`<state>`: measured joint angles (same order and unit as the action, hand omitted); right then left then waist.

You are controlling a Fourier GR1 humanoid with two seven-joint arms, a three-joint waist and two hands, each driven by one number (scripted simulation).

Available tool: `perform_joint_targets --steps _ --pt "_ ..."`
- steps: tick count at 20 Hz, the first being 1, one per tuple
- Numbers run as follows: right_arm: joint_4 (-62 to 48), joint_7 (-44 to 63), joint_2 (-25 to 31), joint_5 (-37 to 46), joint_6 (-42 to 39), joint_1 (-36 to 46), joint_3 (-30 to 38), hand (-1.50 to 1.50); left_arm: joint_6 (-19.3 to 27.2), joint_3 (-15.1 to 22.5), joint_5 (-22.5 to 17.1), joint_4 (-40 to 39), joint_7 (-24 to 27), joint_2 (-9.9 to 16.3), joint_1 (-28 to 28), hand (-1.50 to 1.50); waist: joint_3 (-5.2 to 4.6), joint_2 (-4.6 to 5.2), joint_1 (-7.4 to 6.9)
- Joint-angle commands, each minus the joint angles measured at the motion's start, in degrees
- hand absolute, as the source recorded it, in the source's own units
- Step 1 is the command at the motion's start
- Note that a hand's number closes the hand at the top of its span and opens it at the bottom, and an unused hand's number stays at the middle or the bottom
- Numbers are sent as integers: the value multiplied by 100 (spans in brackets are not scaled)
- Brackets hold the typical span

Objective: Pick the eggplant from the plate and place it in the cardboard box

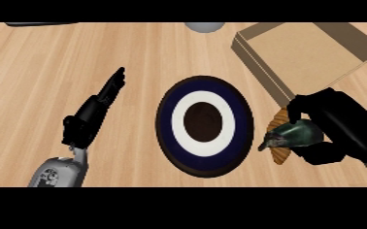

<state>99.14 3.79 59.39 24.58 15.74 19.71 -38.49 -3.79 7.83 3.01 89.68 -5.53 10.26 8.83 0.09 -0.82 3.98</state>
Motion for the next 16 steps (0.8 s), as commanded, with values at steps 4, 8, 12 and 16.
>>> perform_joint_targets --steps 4,8,12,16 --pt "1706 -915 1507 -1522 453 -1404 1329 150 -115 -119 -90 164 -169 122 -78 0 -6 -15 24" --pt "1776 -1232 1980 -2772 421 -1699 2557 150 1 -146 -5 24 -56 53 -83 0 -3 -26 119" --pt "1664 -1255 2042 -3621 223 -2301 3450 150 -183 -113 -7 37 387 145 -406 0 -7 -15 29" --pt "1529 -1044 2099 -4099 -237 -2559 4471 150 -36 64 142 113 284 -71 -475 0 -10 4 -91"
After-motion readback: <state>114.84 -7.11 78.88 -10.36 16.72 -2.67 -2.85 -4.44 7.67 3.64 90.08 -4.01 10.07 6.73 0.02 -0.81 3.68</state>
